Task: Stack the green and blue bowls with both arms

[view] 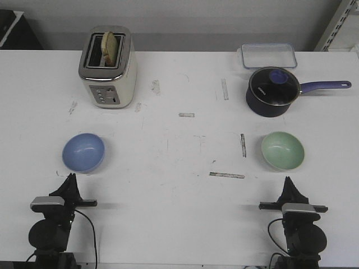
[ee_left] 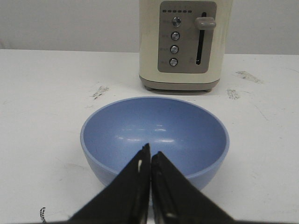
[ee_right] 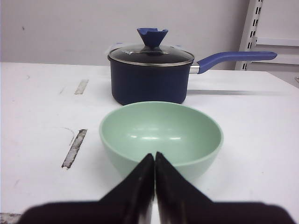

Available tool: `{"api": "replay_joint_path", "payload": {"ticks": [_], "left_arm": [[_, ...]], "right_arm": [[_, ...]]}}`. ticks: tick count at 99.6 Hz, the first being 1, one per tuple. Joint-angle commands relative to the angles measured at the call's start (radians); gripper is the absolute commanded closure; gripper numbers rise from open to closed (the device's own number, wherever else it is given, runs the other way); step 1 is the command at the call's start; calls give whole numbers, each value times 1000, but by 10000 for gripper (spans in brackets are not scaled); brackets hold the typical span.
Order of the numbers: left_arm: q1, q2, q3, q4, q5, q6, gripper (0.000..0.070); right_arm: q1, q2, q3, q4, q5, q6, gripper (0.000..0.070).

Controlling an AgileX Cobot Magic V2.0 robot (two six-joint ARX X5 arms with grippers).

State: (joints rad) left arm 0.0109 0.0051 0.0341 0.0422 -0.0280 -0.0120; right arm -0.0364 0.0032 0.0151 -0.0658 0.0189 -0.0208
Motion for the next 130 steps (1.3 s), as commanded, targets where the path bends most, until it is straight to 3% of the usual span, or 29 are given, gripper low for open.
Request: {"api": "replay_joint_path", "payload": {"ticks": [1,99,110,130], "left_arm": [[1,-1,-21,11,-2,11,699],[1,-1,-21,10,-2,11,699],[1,-1,-21,11,-2,10,699],[1,-1,-21,10,-2,8,699]], "right_arm": [[-1,-2,-2,13,0,12,700],[-1,-2,-2,26,0,35,700],[-2,-2,1,98,12,55,700],[-3,27,148,108,43,51,700]]}}
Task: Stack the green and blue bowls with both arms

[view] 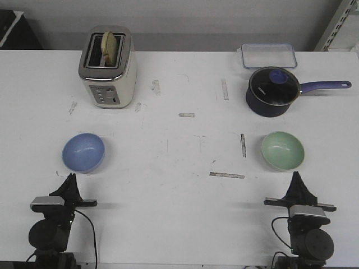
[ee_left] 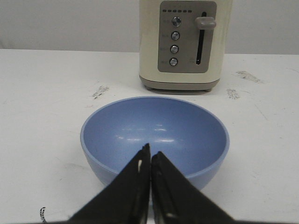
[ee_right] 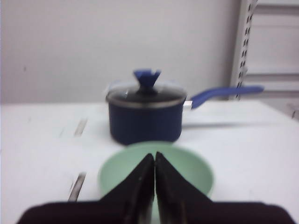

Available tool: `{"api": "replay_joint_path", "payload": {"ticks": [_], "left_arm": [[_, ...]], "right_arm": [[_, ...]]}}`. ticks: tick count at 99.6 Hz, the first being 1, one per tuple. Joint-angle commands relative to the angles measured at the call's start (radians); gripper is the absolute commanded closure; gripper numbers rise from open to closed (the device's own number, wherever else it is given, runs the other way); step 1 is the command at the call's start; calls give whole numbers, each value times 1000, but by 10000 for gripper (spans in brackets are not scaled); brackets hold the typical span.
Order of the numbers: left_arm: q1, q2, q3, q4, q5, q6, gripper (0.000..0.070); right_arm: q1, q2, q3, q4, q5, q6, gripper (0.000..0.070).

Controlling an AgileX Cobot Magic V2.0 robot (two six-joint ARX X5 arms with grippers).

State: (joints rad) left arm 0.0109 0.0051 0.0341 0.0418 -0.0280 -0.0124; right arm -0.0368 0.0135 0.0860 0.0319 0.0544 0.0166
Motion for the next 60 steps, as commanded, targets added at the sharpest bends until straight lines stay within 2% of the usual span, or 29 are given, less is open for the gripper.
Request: {"api": "replay_joint_path", "payload": {"ticks": [1,15,33,39,52,60], "left_arm": [[1,-1,-21,10,-2,8,699],[1,-1,-21,10,-2,8,699],[1,-1,-21,10,-2,8,699],[1,-1,-21,10,-2,8,699],[1,-1,-21,10,-2,8,699],[1,-1,-21,10,-2,8,699]], "right_arm": [[-2,21,90,8,8,12,700],[-2,147,310,-75,6,4,700],[-2,434,635,-309,-2,5,665],[-2,538,736,-391,-2,5,587],[-3,757,930,-575,-5,6,322],[-8,882,1023,-682,-5,6,252]]}}
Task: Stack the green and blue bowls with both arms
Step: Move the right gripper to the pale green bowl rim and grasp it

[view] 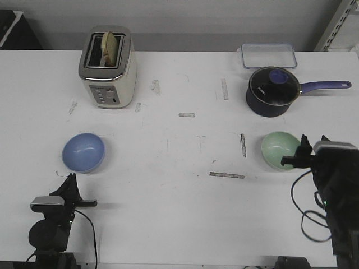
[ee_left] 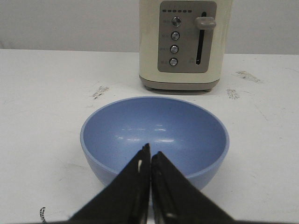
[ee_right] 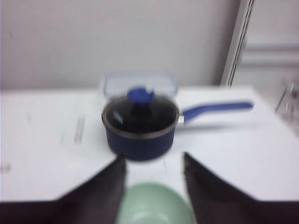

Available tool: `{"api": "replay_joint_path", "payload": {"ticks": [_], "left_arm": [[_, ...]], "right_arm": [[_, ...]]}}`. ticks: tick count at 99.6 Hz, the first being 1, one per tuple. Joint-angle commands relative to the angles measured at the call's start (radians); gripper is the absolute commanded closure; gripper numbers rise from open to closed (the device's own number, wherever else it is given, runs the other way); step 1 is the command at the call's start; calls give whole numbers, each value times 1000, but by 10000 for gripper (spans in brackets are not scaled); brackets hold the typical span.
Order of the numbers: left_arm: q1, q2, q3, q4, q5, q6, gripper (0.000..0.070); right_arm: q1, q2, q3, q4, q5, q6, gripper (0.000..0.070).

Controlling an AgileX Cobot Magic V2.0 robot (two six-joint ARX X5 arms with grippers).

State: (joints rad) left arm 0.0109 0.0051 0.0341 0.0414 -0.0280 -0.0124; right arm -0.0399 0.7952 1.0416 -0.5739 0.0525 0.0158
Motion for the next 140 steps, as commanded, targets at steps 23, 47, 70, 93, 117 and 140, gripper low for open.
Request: {"api": "replay_joint_path", "payload": {"ticks": [23,47,70,93,117,140], "left_arm": [[1,-1,-21,11,-2,8,699],[1,-1,-21,11,-2,8,699],[1,-1,-21,11,-2,-7,699],[1,-1,-21,12,-2,-7,699],[1,-1,-21,11,-2,-7,699],[1,-1,-21,12,-2,-7,699]], "right_arm": [[-111,381,156,-216,-150,-45,170],[-240,607,156,-256,-236,-123,171],[-275,761,156,-223,-235,-151,176],[-275,815,156,-200,-235,-151,498],[-275,815,156,-188,-200,-151,700],[-272,777,180,-182,-198,-147,700]]}}
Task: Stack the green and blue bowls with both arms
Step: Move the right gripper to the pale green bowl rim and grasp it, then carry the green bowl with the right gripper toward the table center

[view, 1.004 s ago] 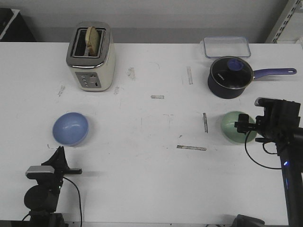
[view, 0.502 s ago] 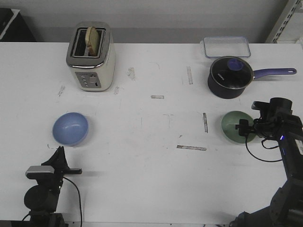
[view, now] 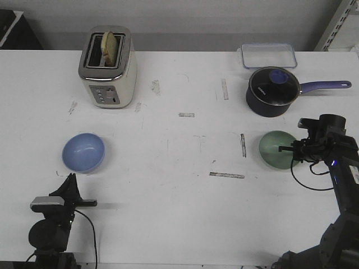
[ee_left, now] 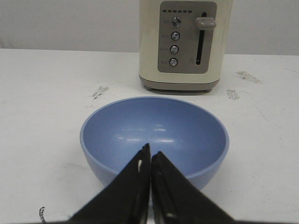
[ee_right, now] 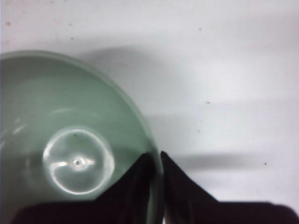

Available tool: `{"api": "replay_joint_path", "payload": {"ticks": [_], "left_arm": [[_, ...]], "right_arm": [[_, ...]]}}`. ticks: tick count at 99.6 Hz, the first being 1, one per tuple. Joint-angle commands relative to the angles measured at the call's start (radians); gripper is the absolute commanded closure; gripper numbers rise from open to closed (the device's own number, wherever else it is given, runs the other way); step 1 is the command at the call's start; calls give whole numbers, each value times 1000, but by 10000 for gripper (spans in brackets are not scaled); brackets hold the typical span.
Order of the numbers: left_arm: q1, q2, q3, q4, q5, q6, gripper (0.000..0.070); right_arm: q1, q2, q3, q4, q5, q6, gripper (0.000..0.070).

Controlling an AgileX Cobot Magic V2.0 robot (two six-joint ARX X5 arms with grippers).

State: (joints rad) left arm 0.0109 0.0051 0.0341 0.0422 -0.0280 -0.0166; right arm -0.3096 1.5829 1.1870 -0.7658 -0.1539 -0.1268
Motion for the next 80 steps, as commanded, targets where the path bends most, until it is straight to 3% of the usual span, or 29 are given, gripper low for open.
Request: {"api": "replay_joint_path", "payload": {"ticks": [1,26,51,80], "left_arm": [[1,-1,-21,11,-2,-3,699],[1,-1,-21,11,-2,-3,699],[1,-1,-21,11,-2,-3,699],[1,-1,-21,11,-2,-2,699]], "right_arm": [[-2,-14,37,10,3,-3,700],[116,-102,146,-51,-88,29,700],[425,-142,167,-61,-156,42,700],[738,-45,167,-50,-157,41,700]]}}
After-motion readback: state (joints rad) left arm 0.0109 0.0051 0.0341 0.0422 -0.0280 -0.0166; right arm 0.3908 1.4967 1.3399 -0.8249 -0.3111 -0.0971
